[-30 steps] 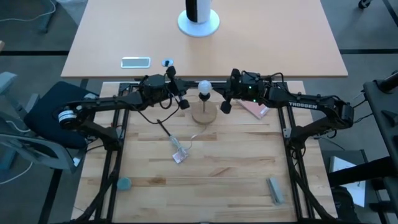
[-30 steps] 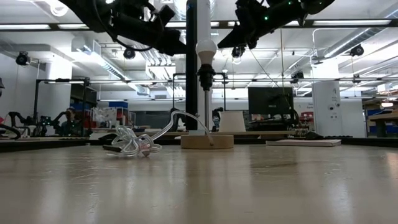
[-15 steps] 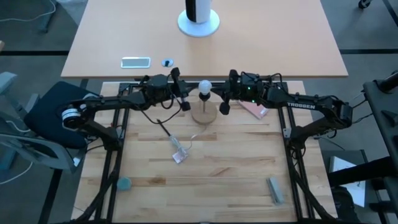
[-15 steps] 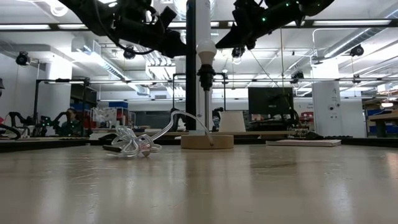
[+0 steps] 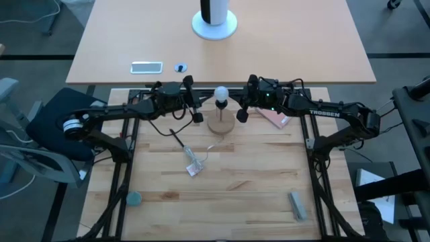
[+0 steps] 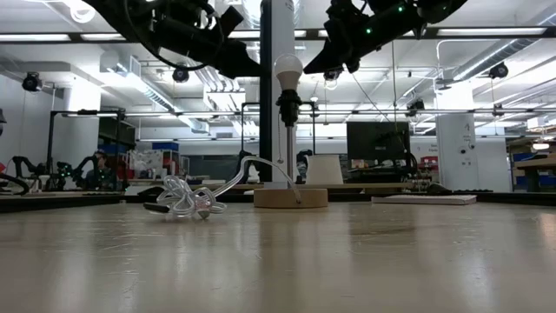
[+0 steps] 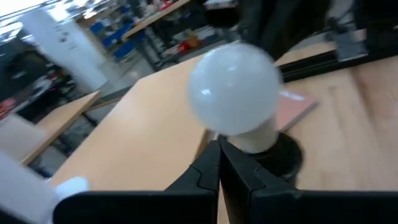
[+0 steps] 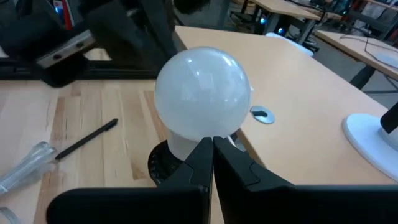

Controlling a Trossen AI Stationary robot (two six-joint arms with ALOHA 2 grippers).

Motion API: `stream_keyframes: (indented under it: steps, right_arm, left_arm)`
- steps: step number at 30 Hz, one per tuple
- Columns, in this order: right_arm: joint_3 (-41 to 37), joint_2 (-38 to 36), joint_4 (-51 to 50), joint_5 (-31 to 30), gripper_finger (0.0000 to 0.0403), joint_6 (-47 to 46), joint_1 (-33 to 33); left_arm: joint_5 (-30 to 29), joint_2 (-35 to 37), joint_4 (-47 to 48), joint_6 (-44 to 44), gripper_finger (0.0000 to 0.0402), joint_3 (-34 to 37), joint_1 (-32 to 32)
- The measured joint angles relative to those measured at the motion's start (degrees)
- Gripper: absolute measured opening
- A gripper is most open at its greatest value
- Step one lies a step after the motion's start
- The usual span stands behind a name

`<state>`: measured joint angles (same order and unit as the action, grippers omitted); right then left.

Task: Screw lightbulb
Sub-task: Remove the lightbulb from the lamp

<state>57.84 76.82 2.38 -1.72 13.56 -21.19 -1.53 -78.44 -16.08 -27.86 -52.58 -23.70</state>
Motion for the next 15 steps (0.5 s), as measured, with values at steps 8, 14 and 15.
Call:
stream_keyframes:
  steps: [8, 14, 15]
  right_arm:
    - [0.0, -0.7, -0.4, 0.7, 0.0007, 0.0, 0.3]
    - [0.0, 0.2, 0.8, 1.7, 0.0007, 0.0, 0.3]
    - [0.0, 0.2, 0.8, 1.8, 0.0007, 0.2, 0.3]
  left_arm:
    - [-4.0, -1.9, -4.7, -0.2, 0.0000, 0.0, -0.4]
    - [-1.2, -3.6, -7.5, -0.1, 0.0000, 0.0, -0.3]
    - [-0.5, -3.6, -7.5, -0.1, 0.0000, 0.0, -0.3]
